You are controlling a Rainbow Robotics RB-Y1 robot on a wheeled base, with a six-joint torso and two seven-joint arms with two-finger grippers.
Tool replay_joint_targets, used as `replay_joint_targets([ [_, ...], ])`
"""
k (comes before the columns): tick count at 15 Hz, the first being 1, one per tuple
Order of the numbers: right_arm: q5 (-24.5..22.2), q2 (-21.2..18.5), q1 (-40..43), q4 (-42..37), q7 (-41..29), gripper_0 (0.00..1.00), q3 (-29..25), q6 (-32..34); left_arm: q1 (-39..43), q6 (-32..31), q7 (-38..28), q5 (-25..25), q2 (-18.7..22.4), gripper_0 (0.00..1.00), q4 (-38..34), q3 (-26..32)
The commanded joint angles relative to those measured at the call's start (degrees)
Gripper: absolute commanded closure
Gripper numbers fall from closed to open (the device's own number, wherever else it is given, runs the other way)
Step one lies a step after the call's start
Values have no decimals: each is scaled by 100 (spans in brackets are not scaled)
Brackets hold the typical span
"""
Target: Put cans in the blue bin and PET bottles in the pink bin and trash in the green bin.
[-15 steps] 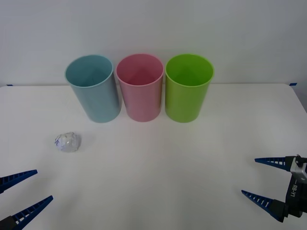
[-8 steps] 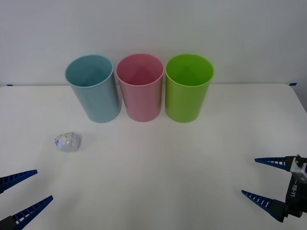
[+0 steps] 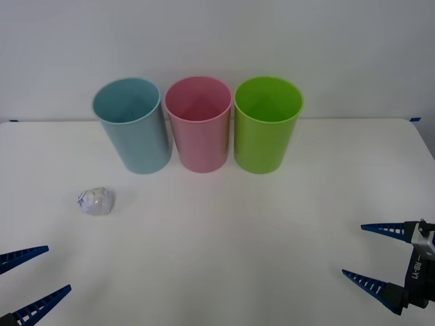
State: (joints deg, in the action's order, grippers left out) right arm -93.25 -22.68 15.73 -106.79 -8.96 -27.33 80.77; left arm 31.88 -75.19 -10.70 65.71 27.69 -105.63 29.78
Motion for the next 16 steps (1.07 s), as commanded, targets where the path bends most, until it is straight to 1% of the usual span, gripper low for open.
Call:
replay_joint_targets([
  [1,0,0,0,0,0,0,0,0,55,84,-11,-14,17,0,-63,-34],
  [2,0,0,0,0,0,0,0,0,64,171,-90,-6,26,0,-98,-69],
  [4,0,0,0,0,0,0,0,0,134,637,-213,-6,149,0,-195,-236],
  [5,0,0,0,0,0,0,0,0,231,1129,-442,-32,377,0,-274,-456],
  [7,0,0,0,0,0,0,0,0,284,1762,-767,-76,685,0,-327,-728],
  [9,0,0,0,0,0,0,0,0,301,2597,-1128,-67,1045,0,-432,-1080],
  [11,0,0,0,0,0,0,0,0,345,3511,-1602,-6,1511,0,-591,-1440],
  [12,0,0,0,0,0,0,0,0,345,3836,-1795,-6,1705,0,-634,-1590],
  [14,0,0,0,0,0,0,0,0,398,4733,-2165,21,2294,0,-722,-1950],
  [15,0,0,0,0,0,0,0,0,363,5199,-2253,-6,2627,0,-758,-2222],
  [16,0,0,0,0,0,0,0,0,354,5533,-2340,-50,2891,0,-845,-2433],
])
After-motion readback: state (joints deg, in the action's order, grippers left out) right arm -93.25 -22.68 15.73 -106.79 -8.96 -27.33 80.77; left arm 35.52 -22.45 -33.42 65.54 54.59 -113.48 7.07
